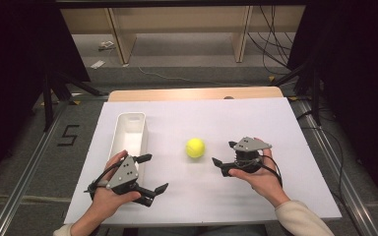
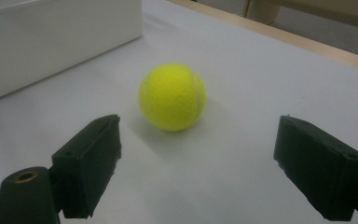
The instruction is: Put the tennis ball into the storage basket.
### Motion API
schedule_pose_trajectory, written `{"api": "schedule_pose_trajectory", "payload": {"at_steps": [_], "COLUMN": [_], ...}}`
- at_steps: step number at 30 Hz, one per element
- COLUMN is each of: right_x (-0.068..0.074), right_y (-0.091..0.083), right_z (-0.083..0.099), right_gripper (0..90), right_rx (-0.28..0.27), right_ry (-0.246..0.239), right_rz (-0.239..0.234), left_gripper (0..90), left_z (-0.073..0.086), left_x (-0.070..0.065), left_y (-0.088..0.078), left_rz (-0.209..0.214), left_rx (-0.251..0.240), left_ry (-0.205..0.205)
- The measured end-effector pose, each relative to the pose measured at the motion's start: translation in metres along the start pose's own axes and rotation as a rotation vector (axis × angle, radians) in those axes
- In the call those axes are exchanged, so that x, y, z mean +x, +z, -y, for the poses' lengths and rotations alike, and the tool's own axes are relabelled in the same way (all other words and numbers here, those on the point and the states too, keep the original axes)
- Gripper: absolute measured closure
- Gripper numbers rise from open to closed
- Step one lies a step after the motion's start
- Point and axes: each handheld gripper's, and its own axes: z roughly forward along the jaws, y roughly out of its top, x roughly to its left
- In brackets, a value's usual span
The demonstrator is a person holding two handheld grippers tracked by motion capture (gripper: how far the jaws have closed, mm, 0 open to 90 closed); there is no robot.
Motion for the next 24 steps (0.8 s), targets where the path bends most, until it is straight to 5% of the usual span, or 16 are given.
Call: {"api": "schedule_pose_trajectory", "payload": {"at_steps": [24], "right_x": [0.008], "right_y": [0.021], "right_z": [-0.006], "right_gripper": [15.3], "right_rx": [0.013], "right_ry": [-0.005], "right_rz": [-0.020], "left_gripper": [0.0], "left_z": [0.000], "left_x": [0.000], "left_y": [0.000], "left_rz": [0.002], "left_rx": [-0.001], "left_ry": [-0.001]}}
